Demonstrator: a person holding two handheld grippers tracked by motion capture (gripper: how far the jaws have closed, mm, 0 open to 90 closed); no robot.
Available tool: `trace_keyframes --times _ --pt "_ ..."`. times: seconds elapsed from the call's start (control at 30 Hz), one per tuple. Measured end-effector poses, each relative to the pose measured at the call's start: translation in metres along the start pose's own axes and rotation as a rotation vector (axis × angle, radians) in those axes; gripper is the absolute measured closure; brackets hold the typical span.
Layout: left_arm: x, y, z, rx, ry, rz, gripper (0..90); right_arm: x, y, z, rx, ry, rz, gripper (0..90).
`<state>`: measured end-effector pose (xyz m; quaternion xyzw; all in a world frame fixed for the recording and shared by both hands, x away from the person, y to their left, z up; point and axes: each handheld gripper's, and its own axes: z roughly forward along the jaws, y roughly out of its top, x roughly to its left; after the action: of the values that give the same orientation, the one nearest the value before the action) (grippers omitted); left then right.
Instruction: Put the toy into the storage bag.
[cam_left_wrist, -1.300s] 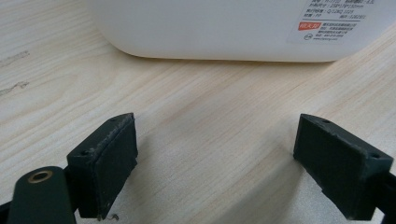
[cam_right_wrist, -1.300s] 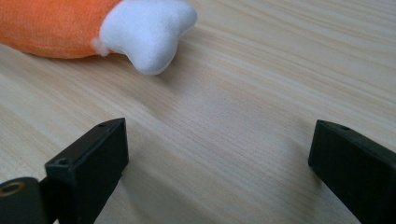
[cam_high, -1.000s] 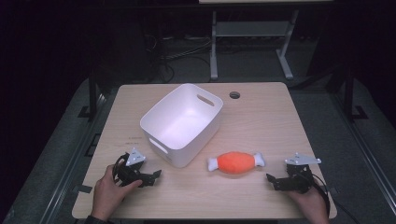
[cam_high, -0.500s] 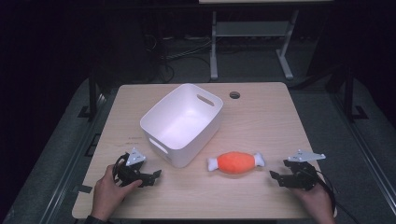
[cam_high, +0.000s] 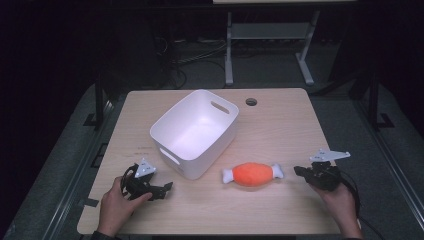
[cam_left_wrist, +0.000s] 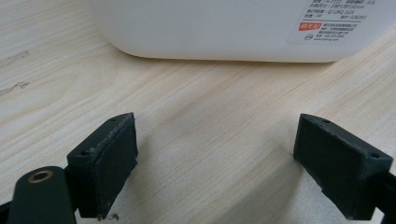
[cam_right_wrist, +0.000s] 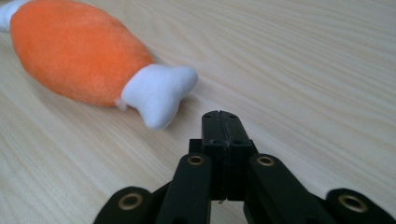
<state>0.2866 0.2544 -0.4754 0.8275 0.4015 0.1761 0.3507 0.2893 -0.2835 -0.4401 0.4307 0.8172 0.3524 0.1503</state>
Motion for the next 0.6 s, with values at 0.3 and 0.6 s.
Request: trace_keyframes --times 0.3,0.6 --pt "0.0 0.0 0.0 0.0 0.0 0.0 12.7 -0.004 0.022 0.014 0.002 0.03 -0.03 89.7" --pt "0.0 0.0 0.0 0.0 0.002 0.0 12.7 -0.007 0.036 0.032 0.003 0.054 -0.032 89.7"
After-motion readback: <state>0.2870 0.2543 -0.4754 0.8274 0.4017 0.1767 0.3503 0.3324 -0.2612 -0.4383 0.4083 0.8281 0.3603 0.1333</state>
